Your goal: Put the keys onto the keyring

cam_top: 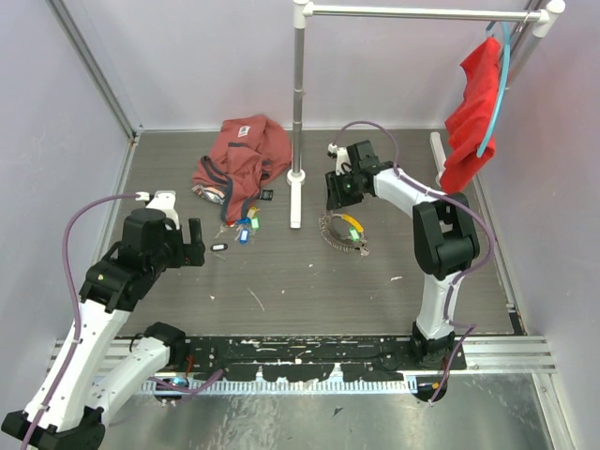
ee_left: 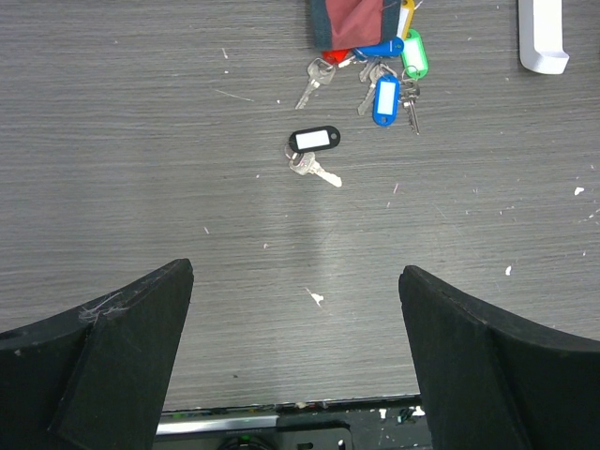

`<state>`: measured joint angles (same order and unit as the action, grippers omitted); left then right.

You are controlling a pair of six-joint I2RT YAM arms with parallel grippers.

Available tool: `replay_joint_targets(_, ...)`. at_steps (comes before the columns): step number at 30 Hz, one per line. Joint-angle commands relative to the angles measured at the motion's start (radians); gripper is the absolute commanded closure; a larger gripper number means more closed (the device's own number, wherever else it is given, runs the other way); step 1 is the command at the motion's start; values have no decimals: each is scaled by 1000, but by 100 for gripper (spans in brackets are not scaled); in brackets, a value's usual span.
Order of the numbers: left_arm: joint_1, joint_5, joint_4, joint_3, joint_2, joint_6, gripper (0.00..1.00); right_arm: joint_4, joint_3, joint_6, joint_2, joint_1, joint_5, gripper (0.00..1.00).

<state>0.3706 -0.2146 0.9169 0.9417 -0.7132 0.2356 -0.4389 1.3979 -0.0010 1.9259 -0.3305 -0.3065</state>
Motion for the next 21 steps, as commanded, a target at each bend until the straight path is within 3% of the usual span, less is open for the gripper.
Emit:
replay_joint_targets(1,0,8,-32,-12,-1,-13,1,1,68,-50,29,0,-28,56)
replay_joint_targets(21,0,17,-35,-12,-15,-16,1,-33,129,-82,122,1,-67,64)
